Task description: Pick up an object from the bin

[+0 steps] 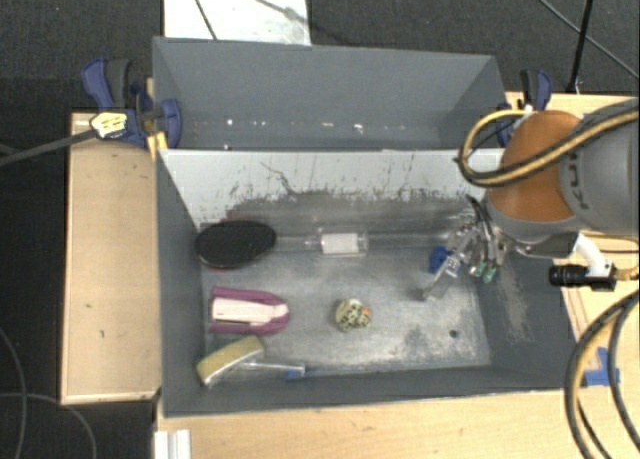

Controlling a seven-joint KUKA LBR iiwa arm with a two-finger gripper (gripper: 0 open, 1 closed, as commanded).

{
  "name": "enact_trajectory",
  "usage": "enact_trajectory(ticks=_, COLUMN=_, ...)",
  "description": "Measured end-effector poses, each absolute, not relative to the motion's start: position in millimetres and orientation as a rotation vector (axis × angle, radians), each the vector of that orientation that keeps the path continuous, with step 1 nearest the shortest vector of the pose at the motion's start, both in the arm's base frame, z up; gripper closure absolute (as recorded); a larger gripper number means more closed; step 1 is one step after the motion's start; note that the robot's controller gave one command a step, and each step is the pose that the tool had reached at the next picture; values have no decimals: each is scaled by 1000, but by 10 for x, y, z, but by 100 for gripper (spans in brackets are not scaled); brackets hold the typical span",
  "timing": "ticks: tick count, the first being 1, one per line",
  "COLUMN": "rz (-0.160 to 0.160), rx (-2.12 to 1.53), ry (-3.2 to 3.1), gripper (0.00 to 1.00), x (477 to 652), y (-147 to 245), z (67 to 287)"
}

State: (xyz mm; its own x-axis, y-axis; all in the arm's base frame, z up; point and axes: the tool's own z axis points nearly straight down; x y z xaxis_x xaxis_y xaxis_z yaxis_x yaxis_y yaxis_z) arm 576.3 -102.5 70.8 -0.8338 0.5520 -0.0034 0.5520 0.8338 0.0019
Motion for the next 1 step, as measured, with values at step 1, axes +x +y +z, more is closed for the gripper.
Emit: enact_trajectory(ticks=1, rz=1, rx=1137, ry=2923, gripper=0, x=5931, y=-1095, z=708)
